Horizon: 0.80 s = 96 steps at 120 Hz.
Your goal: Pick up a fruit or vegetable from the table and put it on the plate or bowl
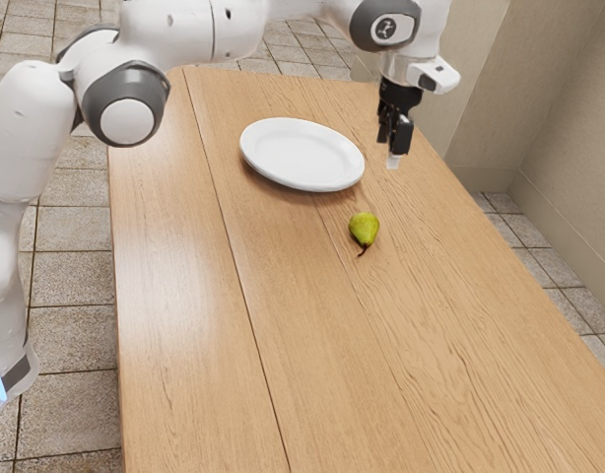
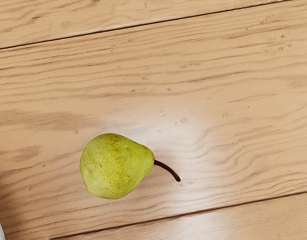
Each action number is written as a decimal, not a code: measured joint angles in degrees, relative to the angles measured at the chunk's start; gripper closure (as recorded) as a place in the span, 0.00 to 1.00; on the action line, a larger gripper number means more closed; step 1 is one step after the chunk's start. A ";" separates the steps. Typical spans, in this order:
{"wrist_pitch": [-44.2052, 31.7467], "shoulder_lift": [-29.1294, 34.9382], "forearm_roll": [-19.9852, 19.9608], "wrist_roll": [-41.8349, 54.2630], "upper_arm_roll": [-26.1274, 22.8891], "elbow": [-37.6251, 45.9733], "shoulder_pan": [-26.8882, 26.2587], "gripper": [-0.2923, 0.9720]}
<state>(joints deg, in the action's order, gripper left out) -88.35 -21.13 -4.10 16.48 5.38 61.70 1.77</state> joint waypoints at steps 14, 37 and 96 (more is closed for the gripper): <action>-2.47 -2.15 -0.06 0.87 -1.12 0.23 -0.04 0.23; -4.64 -5.27 -0.75 1.97 -0.94 2.88 0.51 0.23; -5.68 -4.67 -0.64 8.90 1.32 7.19 0.56 0.23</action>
<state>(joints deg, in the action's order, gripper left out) -94.03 -25.81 -4.74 25.38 6.70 68.89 2.33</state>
